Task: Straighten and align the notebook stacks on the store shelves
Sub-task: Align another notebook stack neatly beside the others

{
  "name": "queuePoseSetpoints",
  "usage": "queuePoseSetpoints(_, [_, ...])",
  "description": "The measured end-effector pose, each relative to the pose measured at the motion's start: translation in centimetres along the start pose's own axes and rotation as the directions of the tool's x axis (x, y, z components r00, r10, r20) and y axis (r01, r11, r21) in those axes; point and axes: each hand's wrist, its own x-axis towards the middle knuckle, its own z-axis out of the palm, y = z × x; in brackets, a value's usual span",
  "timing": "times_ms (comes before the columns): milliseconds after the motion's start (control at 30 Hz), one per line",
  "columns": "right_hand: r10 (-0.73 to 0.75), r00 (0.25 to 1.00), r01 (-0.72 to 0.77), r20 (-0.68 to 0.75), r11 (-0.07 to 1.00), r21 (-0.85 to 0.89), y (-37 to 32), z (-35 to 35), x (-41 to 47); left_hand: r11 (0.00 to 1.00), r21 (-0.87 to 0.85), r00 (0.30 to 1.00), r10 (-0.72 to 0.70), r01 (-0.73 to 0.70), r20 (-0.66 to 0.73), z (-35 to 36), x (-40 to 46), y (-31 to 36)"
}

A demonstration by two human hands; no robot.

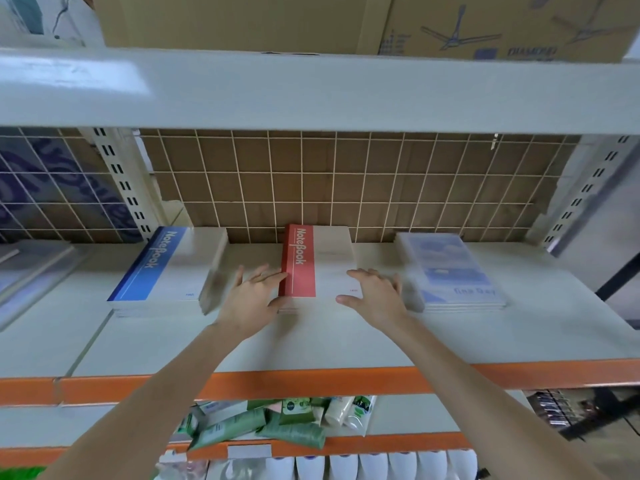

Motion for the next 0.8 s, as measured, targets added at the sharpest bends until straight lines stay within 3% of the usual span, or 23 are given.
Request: queuePoseSetpoints(800, [-0.016, 1.000, 0.016, -0.021, 1.000, -0.004, 0.47, 0.23, 0.46, 0.998, -0.057, 0.999, -0.006, 0.008, 0.037, -0.52, 0.33, 0.29])
